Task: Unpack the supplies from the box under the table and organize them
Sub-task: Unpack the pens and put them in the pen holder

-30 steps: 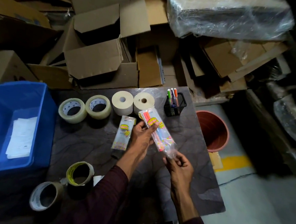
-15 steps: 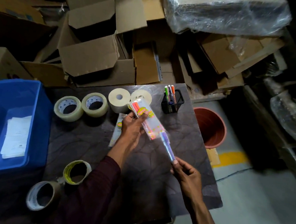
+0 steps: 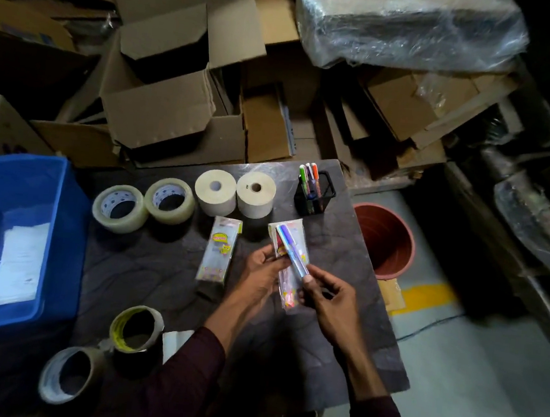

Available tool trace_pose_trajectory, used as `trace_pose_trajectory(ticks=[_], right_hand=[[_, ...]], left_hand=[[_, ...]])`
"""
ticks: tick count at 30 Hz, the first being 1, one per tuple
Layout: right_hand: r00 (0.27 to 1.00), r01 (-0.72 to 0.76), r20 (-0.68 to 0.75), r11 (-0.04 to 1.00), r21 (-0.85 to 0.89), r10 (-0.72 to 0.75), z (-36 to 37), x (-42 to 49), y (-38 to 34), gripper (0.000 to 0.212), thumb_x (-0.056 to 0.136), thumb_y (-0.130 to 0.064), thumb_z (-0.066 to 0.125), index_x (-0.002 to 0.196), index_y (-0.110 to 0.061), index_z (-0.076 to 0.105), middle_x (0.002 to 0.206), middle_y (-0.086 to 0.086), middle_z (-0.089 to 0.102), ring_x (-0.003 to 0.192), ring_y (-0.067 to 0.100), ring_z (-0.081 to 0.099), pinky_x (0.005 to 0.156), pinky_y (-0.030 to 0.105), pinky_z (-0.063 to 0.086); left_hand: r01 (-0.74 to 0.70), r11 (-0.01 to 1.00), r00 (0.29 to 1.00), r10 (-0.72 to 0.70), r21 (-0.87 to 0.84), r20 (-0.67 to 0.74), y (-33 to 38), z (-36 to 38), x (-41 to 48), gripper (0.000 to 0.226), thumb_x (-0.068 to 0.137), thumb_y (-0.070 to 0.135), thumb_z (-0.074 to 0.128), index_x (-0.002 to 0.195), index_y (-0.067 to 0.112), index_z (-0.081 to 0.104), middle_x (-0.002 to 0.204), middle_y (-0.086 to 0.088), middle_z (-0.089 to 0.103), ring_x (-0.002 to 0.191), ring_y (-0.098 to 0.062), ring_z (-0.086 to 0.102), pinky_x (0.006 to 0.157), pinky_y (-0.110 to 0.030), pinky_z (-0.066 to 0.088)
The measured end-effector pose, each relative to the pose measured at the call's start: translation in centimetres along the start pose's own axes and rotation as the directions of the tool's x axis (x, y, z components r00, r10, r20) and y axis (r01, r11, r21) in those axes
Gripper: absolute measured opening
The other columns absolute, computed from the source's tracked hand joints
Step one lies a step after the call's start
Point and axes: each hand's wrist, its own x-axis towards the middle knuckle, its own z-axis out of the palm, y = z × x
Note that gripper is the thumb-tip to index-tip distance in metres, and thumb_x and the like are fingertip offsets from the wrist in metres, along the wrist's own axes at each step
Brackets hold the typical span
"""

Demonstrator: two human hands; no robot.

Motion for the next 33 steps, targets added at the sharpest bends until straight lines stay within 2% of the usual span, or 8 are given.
trace_pose_trajectory(ticks=[5, 11, 16, 19, 23, 25, 28, 33], right_hand=[[0.998, -0.026, 0.063, 1.000, 0.007, 0.026, 0.2, 0.6, 0.1, 0.017, 0.094, -0.003, 0.062, 0.108, -0.007, 0.070, 0.078, 0.012, 0.072, 0.064, 0.016, 0.065, 0.062, 0.026, 0.059], [0.997, -0.055, 0.059, 0.997, -0.061, 0.058, 0.5, 1.5, -0.2, 0.014, 0.092, -0.012, 0.068, 0.095, 0.001, 0.070, 0.062, -0.001, 0.068, 0.054, 0.010, 0.061, 0.055, 0.025, 0.055], [0.985, -0.062, 0.156, 0.994, -0.092, 0.076, -0.2, 2.4, -0.8, 0.016, 0.095, -0.015, 0.064, 0.089, -0.004, 0.074, 0.069, 0.004, 0.070, 0.057, 0.013, 0.059, 0.059, 0.026, 0.053], [0.985, -0.133, 0.115, 0.989, 0.060, 0.126, -0.3, 2.7, -1.0, 0.020, 0.097, -0.012, 0.061, 0.094, 0.005, 0.071, 0.073, 0.007, 0.069, 0.057, 0.012, 0.057, 0.056, 0.021, 0.053], [0.992, -0.128, 0.012, 0.976, 0.175, 0.128, -0.7, 3.6, -1.0, 0.016, 0.096, -0.017, 0.062, 0.094, -0.008, 0.075, 0.083, 0.004, 0.075, 0.069, 0.009, 0.065, 0.064, 0.023, 0.055], [0.993, -0.094, -0.050, 0.980, 0.178, 0.105, -1.4, 4.9, -1.3, 0.013, 0.094, -0.019, 0.064, 0.095, -0.015, 0.076, 0.085, 0.001, 0.074, 0.073, 0.007, 0.062, 0.067, 0.022, 0.052], [0.992, -0.022, -0.122, 0.990, 0.143, 0.040, -2.5, 7.5, -2.2, 0.013, 0.096, -0.018, 0.062, 0.096, -0.016, 0.075, 0.078, -0.001, 0.067, 0.065, 0.005, 0.054, 0.059, 0.017, 0.048], [0.977, 0.091, -0.199, 0.995, 0.045, -0.080, -3.8, 13.1, -3.7, 0.017, 0.096, -0.019, 0.064, 0.100, -0.004, 0.072, 0.076, 0.003, 0.061, 0.061, 0.002, 0.050, 0.060, 0.018, 0.043]], left_hand=[[0.047, 0.999, 0.995, -0.048, -0.022, -0.085, -0.1, -0.5, 0.1, 0.028, 0.088, -0.003, 0.057, 0.115, -0.001, 0.063, 0.098, -0.018, 0.072, 0.073, -0.021, 0.071, 0.065, -0.038, 0.059], [0.035, 0.999, 0.998, -0.033, 0.040, -0.055, 0.8, 0.0, -0.4, 0.022, 0.089, -0.002, 0.059, 0.109, 0.006, 0.064, 0.079, 0.000, 0.075, 0.064, -0.012, 0.070, 0.060, -0.030, 0.058], [0.001, 0.999, 0.999, 0.001, 0.051, -0.038, 1.6, 0.3, -0.8, 0.025, 0.091, 0.001, 0.059, 0.116, -0.001, 0.063, 0.079, -0.002, 0.074, 0.061, -0.013, 0.069, 0.057, -0.028, 0.059], [-0.015, 1.000, 1.000, 0.015, 0.024, 0.003, 2.1, 0.5, -1.2, 0.016, 0.091, 0.006, 0.061, 0.106, 0.006, 0.066, 0.078, -0.004, 0.075, 0.059, -0.015, 0.069, 0.054, -0.028, 0.057], [-0.021, 1.000, 0.999, 0.022, 0.015, -0.044, 2.3, 0.8, -1.1, 0.012, 0.089, 0.005, 0.063, 0.100, 0.008, 0.068, 0.080, -0.001, 0.076, 0.066, -0.015, 0.071, 0.056, -0.027, 0.057], [-0.007, 1.000, 0.998, 0.009, 0.030, -0.066, 2.1, 0.6, -0.8, 0.014, 0.089, 0.008, 0.066, 0.102, 0.012, 0.069, 0.084, 0.000, 0.076, 0.073, -0.015, 0.072, 0.059, -0.027, 0.058], [0.016, 0.999, 0.996, -0.011, 0.050, -0.087, 1.9, 0.1, -0.4, 0.015, 0.088, 0.012, 0.067, 0.103, 0.013, 0.069, 0.088, 0.000, 0.076, 0.077, -0.016, 0.072, 0.064, -0.031, 0.059], [0.011, 1.000, 0.992, -0.009, 0.021, -0.123, 1.6, -1.0, 0.2, 0.021, 0.087, 0.014, 0.068, 0.107, 0.009, 0.068, 0.093, -0.006, 0.076, 0.079, -0.020, 0.073, 0.070, -0.042, 0.059]])
